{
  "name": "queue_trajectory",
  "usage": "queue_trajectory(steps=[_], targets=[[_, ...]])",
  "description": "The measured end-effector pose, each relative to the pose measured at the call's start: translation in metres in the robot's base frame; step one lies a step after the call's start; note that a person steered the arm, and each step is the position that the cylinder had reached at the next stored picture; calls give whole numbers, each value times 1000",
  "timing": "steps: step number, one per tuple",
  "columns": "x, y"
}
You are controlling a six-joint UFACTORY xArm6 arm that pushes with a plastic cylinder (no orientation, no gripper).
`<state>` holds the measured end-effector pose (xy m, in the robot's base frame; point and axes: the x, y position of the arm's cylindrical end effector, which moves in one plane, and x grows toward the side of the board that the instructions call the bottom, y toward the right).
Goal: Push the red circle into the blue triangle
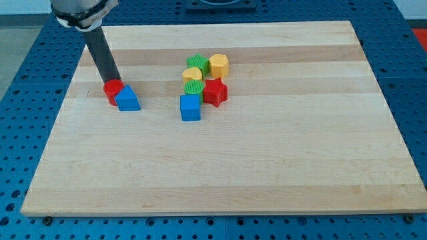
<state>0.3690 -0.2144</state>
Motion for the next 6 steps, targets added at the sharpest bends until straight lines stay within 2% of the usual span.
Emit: queue_trajectory(steps=[3, 6], targets=[[14, 2], [14, 35]])
